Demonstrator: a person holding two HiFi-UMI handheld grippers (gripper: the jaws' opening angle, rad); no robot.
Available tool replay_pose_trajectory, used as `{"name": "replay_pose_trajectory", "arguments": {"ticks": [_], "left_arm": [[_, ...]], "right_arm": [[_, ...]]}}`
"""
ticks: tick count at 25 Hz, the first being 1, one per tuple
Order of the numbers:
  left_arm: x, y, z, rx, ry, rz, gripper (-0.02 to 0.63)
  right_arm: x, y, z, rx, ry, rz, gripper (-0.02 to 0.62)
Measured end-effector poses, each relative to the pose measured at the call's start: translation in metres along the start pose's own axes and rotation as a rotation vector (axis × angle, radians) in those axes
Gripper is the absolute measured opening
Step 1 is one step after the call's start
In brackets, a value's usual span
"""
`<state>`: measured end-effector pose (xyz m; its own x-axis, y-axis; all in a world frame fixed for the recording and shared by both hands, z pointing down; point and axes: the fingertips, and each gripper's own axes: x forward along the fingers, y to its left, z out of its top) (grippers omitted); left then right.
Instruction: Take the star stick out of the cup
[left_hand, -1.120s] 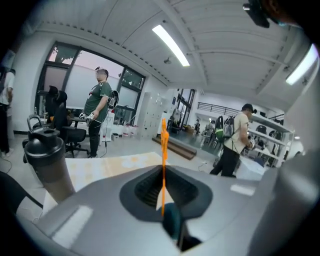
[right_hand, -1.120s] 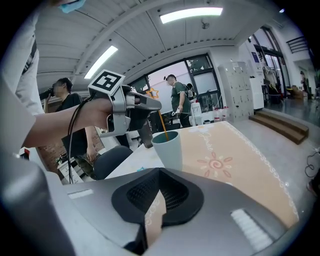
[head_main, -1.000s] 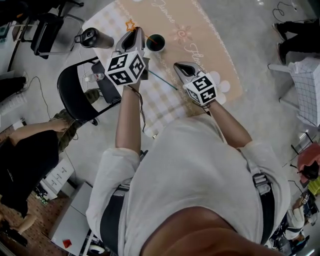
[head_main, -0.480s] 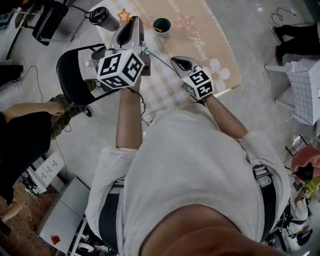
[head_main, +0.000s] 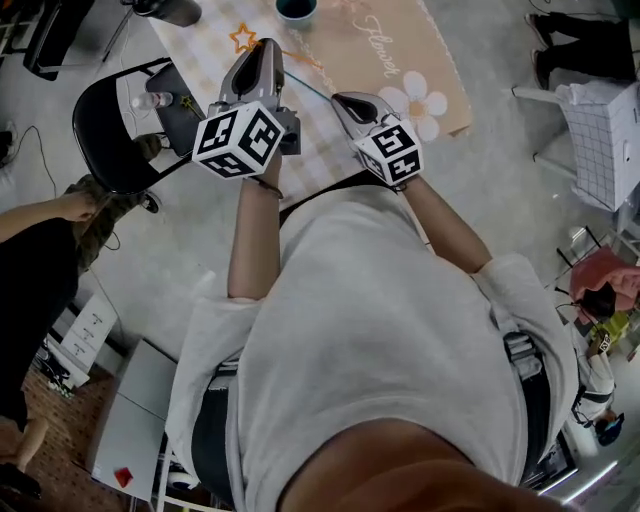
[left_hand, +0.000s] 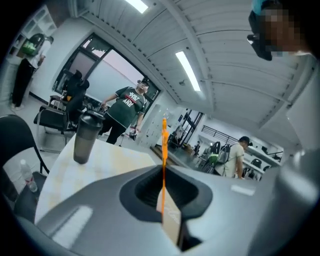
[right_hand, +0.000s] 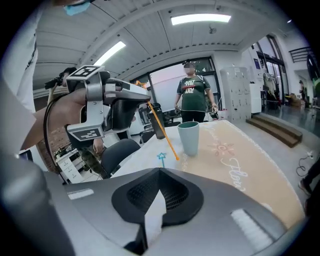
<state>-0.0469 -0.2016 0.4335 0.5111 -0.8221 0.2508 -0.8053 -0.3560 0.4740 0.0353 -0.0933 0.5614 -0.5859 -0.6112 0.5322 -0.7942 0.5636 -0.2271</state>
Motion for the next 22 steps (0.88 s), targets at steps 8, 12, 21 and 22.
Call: {"name": "replay_pose_trajectory", "arguments": {"ticks": [8, 12, 21, 22], "left_arm": [[0.008, 0.002, -0.061, -0.068, 0.124, -0.017, 0.009], [0.013, 0.012, -0.095, -0.116, 0.171, 0.005, 0.009], [0.014, 0.057, -0.145, -0.251, 0.189, 0.122, 0.028], [0.016, 0.062, -0.149, -0.253, 0.194, 0.138, 0.031]], "right_arm": [[-0.018, -0.01, -0.02, 0.04, 0.031, -0.036, -0.002], [-0.017, -0.021, -0.018, 0.042, 0.029, -0.043, 0.0], [-0.008, -0.025, -0.018, 0.006, 0.071, 0.014, -0.002], [-0.005, -0.026, -0.019, 0.004, 0.076, 0.022, 0.0]]}}
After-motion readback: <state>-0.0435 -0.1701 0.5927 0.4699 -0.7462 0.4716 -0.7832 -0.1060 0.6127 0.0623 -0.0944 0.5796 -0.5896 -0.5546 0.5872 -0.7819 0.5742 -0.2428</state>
